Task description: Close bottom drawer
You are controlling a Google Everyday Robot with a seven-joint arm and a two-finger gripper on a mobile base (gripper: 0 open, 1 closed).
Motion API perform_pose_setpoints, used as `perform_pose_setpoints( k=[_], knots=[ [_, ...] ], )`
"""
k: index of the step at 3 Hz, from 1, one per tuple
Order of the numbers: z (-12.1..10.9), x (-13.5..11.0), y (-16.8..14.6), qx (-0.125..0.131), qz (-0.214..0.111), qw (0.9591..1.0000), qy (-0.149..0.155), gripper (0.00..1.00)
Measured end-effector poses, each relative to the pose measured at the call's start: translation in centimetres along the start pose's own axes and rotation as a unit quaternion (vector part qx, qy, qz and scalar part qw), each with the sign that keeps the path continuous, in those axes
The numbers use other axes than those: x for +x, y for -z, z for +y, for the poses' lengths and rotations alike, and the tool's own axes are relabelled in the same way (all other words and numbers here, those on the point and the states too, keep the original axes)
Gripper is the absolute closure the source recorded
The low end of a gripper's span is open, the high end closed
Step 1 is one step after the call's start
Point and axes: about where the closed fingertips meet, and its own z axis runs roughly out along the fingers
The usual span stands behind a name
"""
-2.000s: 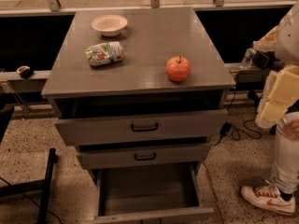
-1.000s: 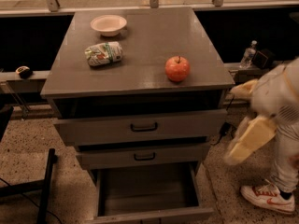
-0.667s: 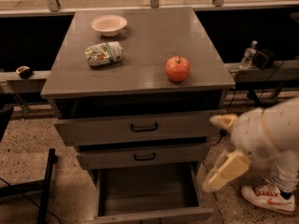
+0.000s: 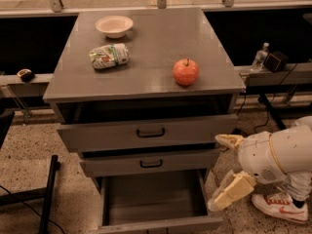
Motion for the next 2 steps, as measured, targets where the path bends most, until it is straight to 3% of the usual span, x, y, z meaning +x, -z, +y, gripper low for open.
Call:
perform_pose_setpoints(
  k=[1,2],
  knots=[
    [-0.5,1.2,-3.2,-0.005,-0.036,0.9993,0.008,0.0],
    [-1.1,3.5,-8.8,0.005,-0.118,0.9929,0.013,0.0]
  ],
)
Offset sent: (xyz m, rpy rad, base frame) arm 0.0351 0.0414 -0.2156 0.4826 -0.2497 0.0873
